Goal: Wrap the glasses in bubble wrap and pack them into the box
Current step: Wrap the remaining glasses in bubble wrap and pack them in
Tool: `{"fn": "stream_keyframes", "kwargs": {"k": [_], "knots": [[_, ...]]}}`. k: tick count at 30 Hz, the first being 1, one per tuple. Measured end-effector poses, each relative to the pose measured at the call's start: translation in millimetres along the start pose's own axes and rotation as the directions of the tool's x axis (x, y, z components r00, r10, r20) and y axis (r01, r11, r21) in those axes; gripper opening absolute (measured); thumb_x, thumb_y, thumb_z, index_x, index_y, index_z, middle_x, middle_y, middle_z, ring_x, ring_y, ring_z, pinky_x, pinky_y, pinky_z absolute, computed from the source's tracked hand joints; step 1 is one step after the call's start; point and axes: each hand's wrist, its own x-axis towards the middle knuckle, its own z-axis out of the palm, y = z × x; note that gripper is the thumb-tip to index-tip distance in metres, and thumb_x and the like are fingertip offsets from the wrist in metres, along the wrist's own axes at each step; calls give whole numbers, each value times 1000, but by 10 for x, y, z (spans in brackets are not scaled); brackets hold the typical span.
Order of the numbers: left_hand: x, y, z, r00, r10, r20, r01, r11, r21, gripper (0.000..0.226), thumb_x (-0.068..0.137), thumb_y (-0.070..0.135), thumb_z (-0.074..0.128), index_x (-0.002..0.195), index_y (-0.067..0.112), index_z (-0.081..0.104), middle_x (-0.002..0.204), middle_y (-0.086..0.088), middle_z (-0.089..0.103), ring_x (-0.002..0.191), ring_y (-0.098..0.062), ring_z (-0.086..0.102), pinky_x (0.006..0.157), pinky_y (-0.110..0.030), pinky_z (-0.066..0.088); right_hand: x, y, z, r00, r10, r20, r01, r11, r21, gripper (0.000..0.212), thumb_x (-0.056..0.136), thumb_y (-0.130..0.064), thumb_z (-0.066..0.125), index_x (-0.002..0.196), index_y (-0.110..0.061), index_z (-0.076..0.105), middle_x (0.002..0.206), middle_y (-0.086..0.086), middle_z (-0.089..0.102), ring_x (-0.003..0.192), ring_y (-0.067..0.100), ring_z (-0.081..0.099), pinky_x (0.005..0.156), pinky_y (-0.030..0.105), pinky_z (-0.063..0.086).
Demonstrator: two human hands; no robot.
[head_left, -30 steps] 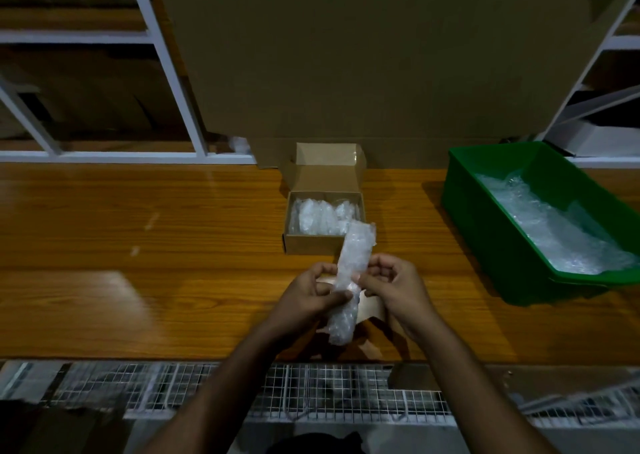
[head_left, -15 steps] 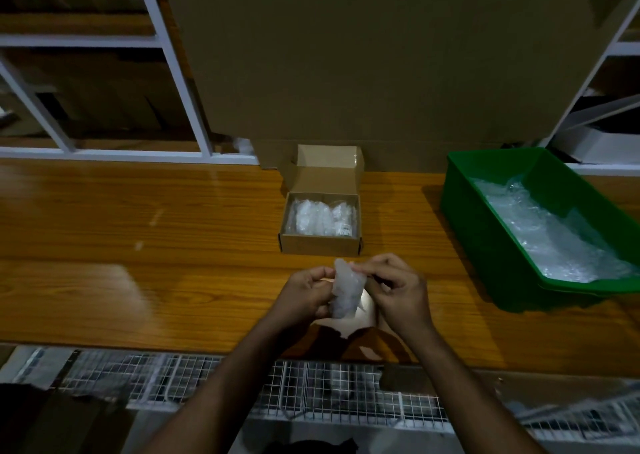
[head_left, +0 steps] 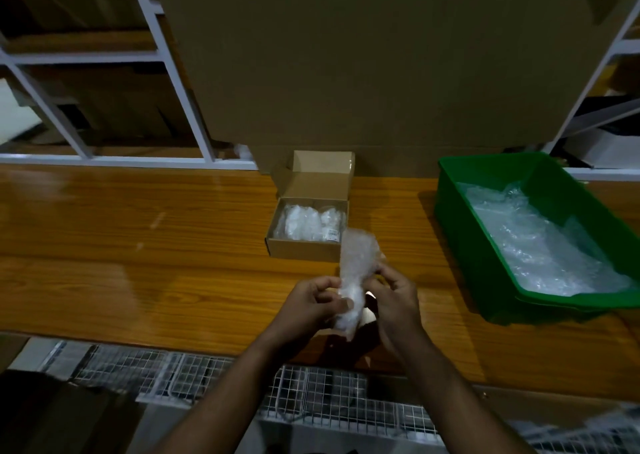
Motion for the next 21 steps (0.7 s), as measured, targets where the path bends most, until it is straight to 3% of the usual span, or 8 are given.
{"fn": "stream_keyframes", "kwargs": {"k": [4,6,8,12,14,17,21], "knots": [[25,-7,135,999,14,-42,-13,999,30,26,88,-8,66,113,-4,67,98,-33,68,71,-23,67,58,-26,54,69,-60,-152,980,57,190,-35,992,-120,18,96,-4,60,105,-13,72,99,10,75,86,23,71,67,29,56],[35,-23,182,997,2,-71,0,1000,20,24,88,-9,66,111,-7,67,101,-39,66,74,-25,65,59,-27,55,134,-71,-270,957,86,279,-45,988,-151,16,98,-8,60,109,-11,71,100,16,73,86,27,70,68,36,56],[20,-29,211,995,-21,-99,23,1000,11,20,87,-9,66,107,-4,69,104,-35,68,79,-28,68,65,-32,57,192,-81,-340,942,74,328,0,975,-220,16,95,-7,64,109,-11,71,100,16,73,89,32,71,73,47,57],[5,-59,235,990,-42,-135,39,999,-26,24,88,-8,65,108,4,71,100,-22,74,82,-27,72,69,-35,59,234,-49,-343,952,-8,306,110,943,-315,24,88,3,68,106,-12,75,101,7,76,94,26,73,81,51,59],[15,-74,211,989,-33,-146,27,999,-43,26,89,-8,65,112,3,69,99,-18,75,82,-26,73,68,-34,59,233,-19,-291,956,-58,287,146,944,-295,39,84,12,66,99,-21,79,99,4,72,94,18,70,79,43,59],[11,-33,155,984,-23,-175,20,1000,-19,26,89,-11,62,105,8,71,89,-7,78,78,-21,73,64,-29,58,227,26,-168,966,-105,234,174,939,-295,64,78,20,63,75,-41,79,86,0,56,82,7,56,71,24,47],[67,21,18,983,-74,-167,60,994,-86,22,98,-1,53,105,6,73,94,-10,76,79,-21,71,65,-29,57,296,137,-30,974,-131,183,182,938,-296,65,78,21,63,63,-41,77,88,-2,52,87,4,54,76,27,48]]}}
